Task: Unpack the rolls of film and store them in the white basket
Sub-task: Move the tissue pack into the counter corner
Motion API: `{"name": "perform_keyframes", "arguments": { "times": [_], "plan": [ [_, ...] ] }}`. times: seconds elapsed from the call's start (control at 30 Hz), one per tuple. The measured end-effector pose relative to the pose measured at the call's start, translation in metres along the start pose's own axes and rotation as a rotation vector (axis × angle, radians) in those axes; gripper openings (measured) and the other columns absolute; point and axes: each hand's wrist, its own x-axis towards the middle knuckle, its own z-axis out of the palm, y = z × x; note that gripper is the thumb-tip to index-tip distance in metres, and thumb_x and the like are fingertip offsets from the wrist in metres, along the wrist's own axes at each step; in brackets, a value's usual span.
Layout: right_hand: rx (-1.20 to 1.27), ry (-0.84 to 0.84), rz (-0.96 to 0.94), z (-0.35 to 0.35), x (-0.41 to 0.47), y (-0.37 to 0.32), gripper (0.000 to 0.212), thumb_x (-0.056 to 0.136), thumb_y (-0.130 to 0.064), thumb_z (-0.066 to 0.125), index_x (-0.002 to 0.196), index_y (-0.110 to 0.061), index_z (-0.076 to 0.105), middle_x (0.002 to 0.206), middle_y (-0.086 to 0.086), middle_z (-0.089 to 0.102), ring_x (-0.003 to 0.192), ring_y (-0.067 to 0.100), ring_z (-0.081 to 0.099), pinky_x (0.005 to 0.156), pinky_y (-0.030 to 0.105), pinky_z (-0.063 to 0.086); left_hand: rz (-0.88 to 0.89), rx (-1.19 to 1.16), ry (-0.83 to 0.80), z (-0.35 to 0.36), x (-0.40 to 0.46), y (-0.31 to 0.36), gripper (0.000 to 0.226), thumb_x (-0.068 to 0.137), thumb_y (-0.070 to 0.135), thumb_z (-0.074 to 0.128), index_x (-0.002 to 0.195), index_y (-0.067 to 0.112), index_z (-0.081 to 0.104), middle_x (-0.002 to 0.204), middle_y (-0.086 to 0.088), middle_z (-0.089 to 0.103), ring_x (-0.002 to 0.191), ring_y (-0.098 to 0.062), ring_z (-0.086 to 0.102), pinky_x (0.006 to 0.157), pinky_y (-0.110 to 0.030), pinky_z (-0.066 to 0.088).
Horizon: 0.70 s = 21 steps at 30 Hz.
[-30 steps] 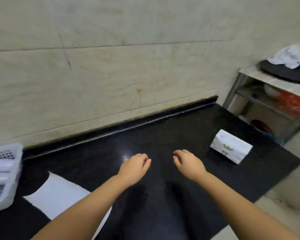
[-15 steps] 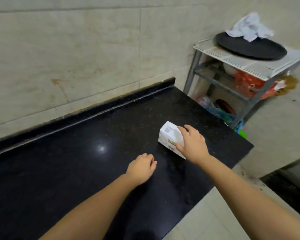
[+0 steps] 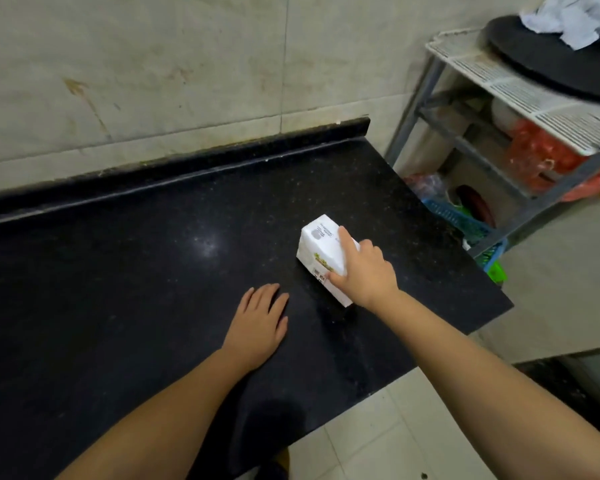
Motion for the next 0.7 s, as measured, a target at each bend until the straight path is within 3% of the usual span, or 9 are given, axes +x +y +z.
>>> {"name": "perform_keyframes", "arguments": {
  "times": [0.1,0.23,0.43,0.7],
  "plan": [
    [0.006,-0.025,-0.03,-0.016,0.012,-0.018,0.085,0.082,-0.052,0.058,0.148,-0.033,0.009,0.133,0.015,0.041,0.12,0.033,0.043,0.09,0.044,0.043,0.0,-0.044,-0.146,-0.014,0.003,-0.003,0.049,0.096,0.036,0.037,0.142,0.017,0.035,0.153,-0.008,0.029,0.141,-0.023,0.027,0.119,-0.04,0.017],
    [-0.01,-0.009,-0.121,-0.033,0.021,-0.071,0.082,0.08,-0.053,0.059,0.145,-0.033,0.014,0.129,0.016,0.044,0.117,0.035,0.044,0.087,0.045,0.044,-0.037,-0.19,-0.215,-0.054,-0.007,-0.025,0.037,0.096,0.033,0.04,0.127,0.015,0.049,0.136,-0.009,0.044,0.123,-0.027,0.045,0.099,-0.04,0.043],
    [0.033,-0.006,-0.368,-0.036,-0.007,-0.2,0.08,0.078,-0.054,0.06,0.143,-0.033,0.018,0.123,0.015,0.047,0.112,0.035,0.048,0.082,0.043,0.045,-0.346,-0.272,-0.069,-0.107,-0.098,-0.108,0.031,0.096,0.036,0.036,0.115,0.021,0.055,0.113,-0.003,0.058,0.103,-0.023,0.058,0.084,-0.036,0.047],
    [0.161,-0.112,-0.74,-0.004,-0.128,-0.437,0.081,0.077,-0.056,0.058,0.144,-0.034,0.017,0.122,0.014,0.048,0.112,0.033,0.05,0.086,0.042,0.047,-0.742,-0.226,0.13,-0.177,-0.341,-0.23,0.027,0.095,0.032,0.037,0.104,0.019,0.058,0.109,-0.002,0.062,0.099,-0.023,0.058,0.081,-0.038,0.049]
  ]
}}
